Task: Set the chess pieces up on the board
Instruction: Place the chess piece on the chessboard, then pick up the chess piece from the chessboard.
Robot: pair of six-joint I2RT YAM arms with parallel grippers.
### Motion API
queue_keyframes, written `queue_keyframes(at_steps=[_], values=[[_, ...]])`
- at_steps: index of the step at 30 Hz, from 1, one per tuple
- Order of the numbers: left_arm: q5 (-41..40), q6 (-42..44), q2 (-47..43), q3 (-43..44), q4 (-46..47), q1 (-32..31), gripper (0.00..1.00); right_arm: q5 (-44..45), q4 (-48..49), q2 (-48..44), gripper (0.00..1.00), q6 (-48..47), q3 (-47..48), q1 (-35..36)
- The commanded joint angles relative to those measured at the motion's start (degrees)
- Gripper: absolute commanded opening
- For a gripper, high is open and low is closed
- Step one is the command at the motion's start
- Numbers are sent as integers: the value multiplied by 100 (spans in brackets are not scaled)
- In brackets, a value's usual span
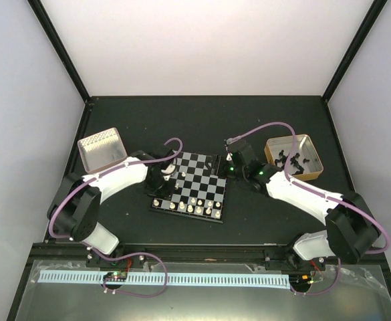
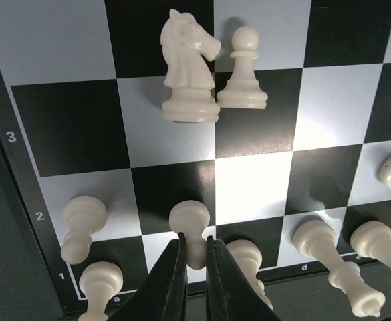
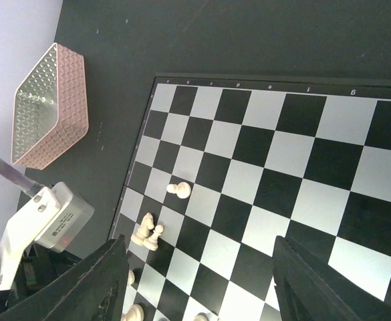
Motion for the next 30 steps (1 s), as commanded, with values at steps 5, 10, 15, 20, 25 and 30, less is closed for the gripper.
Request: queue_keyframes(at_steps=[5, 10, 15, 20, 25, 30], values=[[-64, 198, 330, 373, -285, -6, 6, 125, 32, -49, 60, -218, -9, -15], [-71, 203, 377, 420, -254, -5, 20, 92, 34, -2, 60, -244, 17, -15], [-174, 179, 254, 506, -295, -8, 29, 55, 25, 36, 60, -298, 42, -21], [-267, 69, -153, 513, -136, -5, 35, -101, -174, 229, 60, -638, 263, -17], [-596, -150, -933, 235, 419, 1, 37, -277, -403, 669, 60, -1124, 588, -2], [-1032, -364, -2261, -230, 856, -5, 38, -169, -910, 1285, 59, -1756, 1231, 249]])
